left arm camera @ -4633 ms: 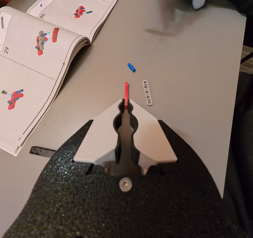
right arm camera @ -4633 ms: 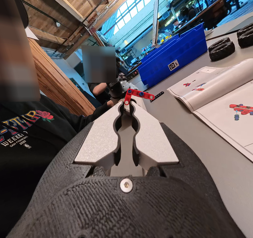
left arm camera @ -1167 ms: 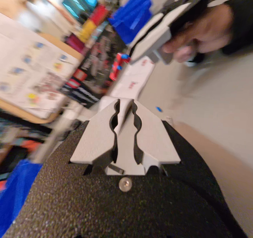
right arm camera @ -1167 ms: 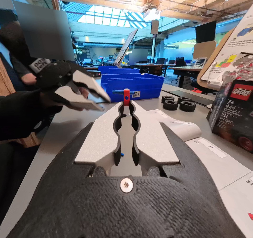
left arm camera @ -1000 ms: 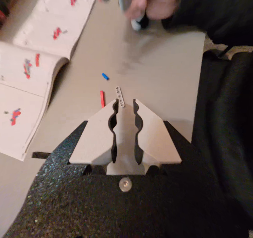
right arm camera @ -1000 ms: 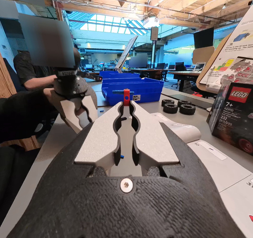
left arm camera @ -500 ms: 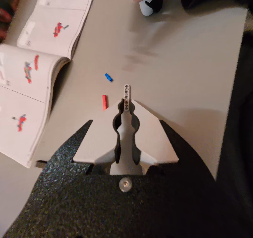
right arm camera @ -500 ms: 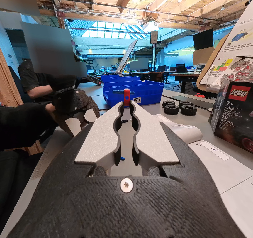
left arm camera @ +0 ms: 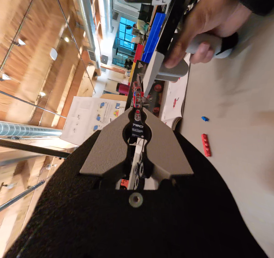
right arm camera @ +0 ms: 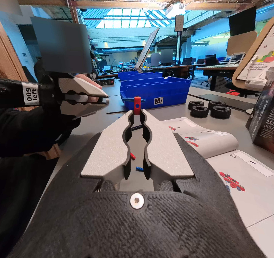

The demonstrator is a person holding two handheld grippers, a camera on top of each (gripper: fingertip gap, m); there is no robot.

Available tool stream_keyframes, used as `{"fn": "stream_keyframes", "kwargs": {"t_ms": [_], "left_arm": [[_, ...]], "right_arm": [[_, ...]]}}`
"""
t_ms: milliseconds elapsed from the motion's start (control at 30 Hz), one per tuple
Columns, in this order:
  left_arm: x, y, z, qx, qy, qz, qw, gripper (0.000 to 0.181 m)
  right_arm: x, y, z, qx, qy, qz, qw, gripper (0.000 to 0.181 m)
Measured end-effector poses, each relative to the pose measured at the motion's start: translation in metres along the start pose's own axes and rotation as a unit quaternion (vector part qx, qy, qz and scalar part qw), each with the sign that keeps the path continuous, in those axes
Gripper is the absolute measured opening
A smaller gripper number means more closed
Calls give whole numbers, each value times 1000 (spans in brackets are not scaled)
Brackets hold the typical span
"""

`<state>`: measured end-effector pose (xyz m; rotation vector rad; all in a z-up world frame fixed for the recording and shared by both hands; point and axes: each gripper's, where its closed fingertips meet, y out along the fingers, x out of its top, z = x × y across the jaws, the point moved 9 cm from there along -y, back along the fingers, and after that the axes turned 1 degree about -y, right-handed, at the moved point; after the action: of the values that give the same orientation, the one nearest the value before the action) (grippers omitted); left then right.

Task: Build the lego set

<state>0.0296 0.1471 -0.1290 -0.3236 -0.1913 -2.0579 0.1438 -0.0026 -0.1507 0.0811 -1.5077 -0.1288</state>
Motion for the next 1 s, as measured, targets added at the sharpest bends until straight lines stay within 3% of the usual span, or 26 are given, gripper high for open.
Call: {"fn": "stream_keyframes", "kwargs": {"t_ms": [600, 1000], "left_arm": [[8, 2, -2, 13, 24, -6, 1000, 4], [9, 5, -5, 13, 33, 3, 999, 4]], "right_arm": [[-3, 7, 10, 33, -9, 34, 999, 6], [-2, 4, 7, 35, 7, 17, 999, 6]]}}
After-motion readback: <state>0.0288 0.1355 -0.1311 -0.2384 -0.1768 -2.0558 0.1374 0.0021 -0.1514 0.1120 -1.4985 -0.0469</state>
